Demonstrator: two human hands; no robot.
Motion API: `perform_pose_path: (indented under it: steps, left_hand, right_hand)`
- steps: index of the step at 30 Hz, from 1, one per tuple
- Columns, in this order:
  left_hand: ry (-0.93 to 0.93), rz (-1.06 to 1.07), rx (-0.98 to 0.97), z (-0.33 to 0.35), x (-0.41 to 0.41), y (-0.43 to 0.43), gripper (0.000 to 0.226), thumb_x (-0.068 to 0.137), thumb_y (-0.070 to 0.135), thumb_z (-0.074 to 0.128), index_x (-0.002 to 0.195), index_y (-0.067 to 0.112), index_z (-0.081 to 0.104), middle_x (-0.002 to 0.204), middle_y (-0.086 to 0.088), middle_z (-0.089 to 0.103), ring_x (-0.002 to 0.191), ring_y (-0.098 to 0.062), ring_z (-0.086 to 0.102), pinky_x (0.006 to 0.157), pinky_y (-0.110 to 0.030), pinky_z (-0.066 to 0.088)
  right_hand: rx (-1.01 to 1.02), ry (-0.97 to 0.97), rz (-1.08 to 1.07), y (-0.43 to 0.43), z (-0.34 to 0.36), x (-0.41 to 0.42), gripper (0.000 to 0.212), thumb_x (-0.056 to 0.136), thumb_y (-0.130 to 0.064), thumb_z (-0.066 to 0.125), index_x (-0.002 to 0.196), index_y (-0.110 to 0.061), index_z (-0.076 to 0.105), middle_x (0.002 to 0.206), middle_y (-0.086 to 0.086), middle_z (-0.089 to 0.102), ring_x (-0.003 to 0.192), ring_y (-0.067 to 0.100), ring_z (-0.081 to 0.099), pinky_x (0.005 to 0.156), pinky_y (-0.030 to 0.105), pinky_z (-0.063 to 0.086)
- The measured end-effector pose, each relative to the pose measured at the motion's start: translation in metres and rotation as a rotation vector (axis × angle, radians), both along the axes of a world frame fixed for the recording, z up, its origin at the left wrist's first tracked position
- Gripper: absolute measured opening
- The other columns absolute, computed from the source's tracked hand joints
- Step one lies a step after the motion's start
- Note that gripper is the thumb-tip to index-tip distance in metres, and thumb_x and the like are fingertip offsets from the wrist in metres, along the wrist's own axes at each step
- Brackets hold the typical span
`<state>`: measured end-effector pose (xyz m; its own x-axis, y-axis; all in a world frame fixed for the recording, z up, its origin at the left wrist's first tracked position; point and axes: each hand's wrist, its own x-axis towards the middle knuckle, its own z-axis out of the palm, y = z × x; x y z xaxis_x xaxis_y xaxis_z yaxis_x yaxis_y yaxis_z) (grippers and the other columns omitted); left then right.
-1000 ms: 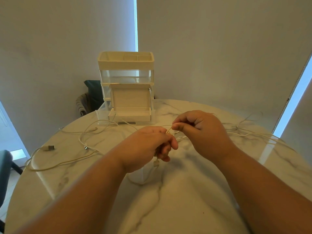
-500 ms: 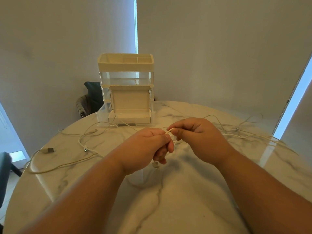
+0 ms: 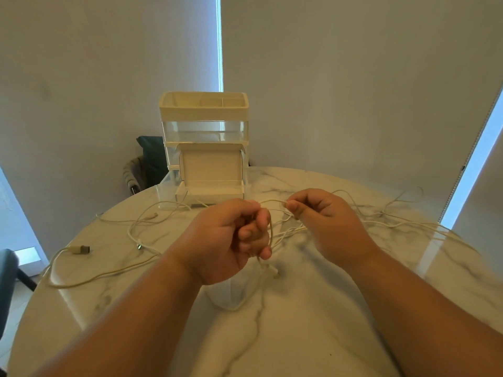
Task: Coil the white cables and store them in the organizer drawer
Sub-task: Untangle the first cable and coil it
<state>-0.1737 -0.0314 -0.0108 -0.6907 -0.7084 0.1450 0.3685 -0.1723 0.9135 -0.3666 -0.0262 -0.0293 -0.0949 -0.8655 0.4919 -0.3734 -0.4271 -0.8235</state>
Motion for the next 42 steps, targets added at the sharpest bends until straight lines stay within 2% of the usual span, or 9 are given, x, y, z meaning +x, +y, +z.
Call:
perform_pose_path:
  steps: [4, 9, 14, 19, 24, 28, 34, 37, 42]
  left_hand:
    - [0.217, -0.041, 0.110, 0.001, 0.004, -0.003, 0.029, 0.088, 0.019, 0.043, 0.068, 0.011, 0.062, 0.049, 0.006, 0.035, 0.044, -0.010, 0.035, 0.057, -0.029, 0.051]
    - [0.432, 0.047, 0.170, 0.006, 0.009, -0.008, 0.029, 0.094, 0.019, 0.040, 0.078, 0.011, 0.063, 0.056, 0.008, 0.041, 0.047, -0.007, 0.040, 0.062, -0.027, 0.055]
    - [0.517, 0.201, 0.245, 0.011, 0.008, -0.009, 0.024, 0.097, 0.017, 0.041, 0.092, 0.007, 0.062, 0.064, 0.005, 0.052, 0.051, -0.007, 0.051, 0.066, -0.028, 0.058]
    - [0.542, 0.334, 0.271, 0.009, 0.009, -0.017, 0.025, 0.102, 0.014, 0.042, 0.110, 0.000, 0.061, 0.076, -0.004, 0.069, 0.063, -0.010, 0.067, 0.078, -0.032, 0.060]
    - [0.510, 0.447, 0.281, 0.007, 0.009, -0.021, 0.026, 0.103, 0.013, 0.040, 0.111, -0.001, 0.061, 0.087, -0.009, 0.073, 0.074, -0.014, 0.072, 0.085, -0.033, 0.059]
    - [0.505, 0.566, 0.331, 0.005, 0.013, -0.028, 0.024, 0.104, 0.013, 0.040, 0.109, 0.003, 0.061, 0.085, -0.007, 0.075, 0.077, -0.015, 0.074, 0.086, -0.033, 0.056]
    - [0.471, 0.670, 0.367, 0.002, 0.013, -0.033, 0.024, 0.105, 0.013, 0.039, 0.105, 0.005, 0.061, 0.087, -0.008, 0.075, 0.081, -0.016, 0.073, 0.090, -0.033, 0.053]
    - [0.485, 0.704, 0.402, 0.000, 0.017, -0.038, 0.023, 0.105, 0.013, 0.039, 0.106, 0.004, 0.060, 0.081, -0.007, 0.076, 0.075, -0.015, 0.075, 0.081, -0.031, 0.055]
    - [0.566, 0.773, 0.444, -0.001, 0.034, -0.050, 0.025, 0.105, 0.014, 0.039, 0.115, 0.002, 0.058, 0.094, -0.010, 0.072, 0.075, -0.015, 0.074, 0.074, -0.030, 0.056]
  right_hand:
    - [0.008, 0.039, 0.041, 0.002, -0.003, 0.007, 0.014, 0.093, -0.021, 0.064, 0.082, -0.022, 0.073, 0.078, 0.011, 0.066, 0.073, 0.014, 0.058, 0.073, 0.033, 0.048]
    - [0.100, 0.168, 0.068, 0.002, -0.007, 0.009, 0.019, 0.096, -0.027, 0.061, 0.085, -0.032, 0.076, 0.071, -0.006, 0.066, 0.074, 0.011, 0.061, 0.078, 0.038, 0.050]
    - [0.179, 0.295, 0.172, 0.009, -0.009, 0.024, 0.027, 0.095, -0.024, 0.062, 0.075, -0.040, 0.072, 0.089, -0.012, 0.074, 0.085, 0.002, 0.065, 0.083, 0.028, 0.050]
    - [0.227, 0.400, 0.240, 0.016, -0.008, 0.035, 0.043, 0.094, -0.019, 0.062, 0.073, -0.057, 0.067, 0.113, -0.032, 0.067, 0.109, -0.013, 0.057, 0.096, 0.017, 0.042]
    - [0.296, 0.403, 0.306, 0.021, -0.008, 0.037, 0.026, 0.095, -0.022, 0.063, 0.111, -0.042, 0.071, 0.086, -0.040, 0.064, 0.076, -0.022, 0.056, 0.077, 0.004, 0.037]
    - [0.249, 0.512, 0.270, 0.020, -0.008, 0.039, 0.034, 0.095, -0.024, 0.063, 0.122, -0.045, 0.065, 0.111, -0.038, 0.063, 0.106, -0.021, 0.053, 0.095, 0.006, 0.036]
    - [0.172, 0.602, 0.221, 0.019, -0.007, 0.041, 0.028, 0.095, -0.023, 0.063, 0.115, -0.041, 0.070, 0.088, -0.044, 0.061, 0.095, -0.016, 0.056, 0.080, 0.003, 0.037]
    - [0.212, 0.648, 0.194, 0.019, -0.006, 0.039, 0.022, 0.094, -0.027, 0.064, 0.107, -0.041, 0.073, 0.083, -0.044, 0.060, 0.091, -0.016, 0.056, 0.075, 0.003, 0.037]
    - [0.273, 0.605, 0.147, 0.018, -0.005, 0.035, 0.017, 0.093, -0.028, 0.065, 0.096, -0.041, 0.076, 0.092, -0.036, 0.067, 0.095, -0.015, 0.059, 0.088, 0.011, 0.043]
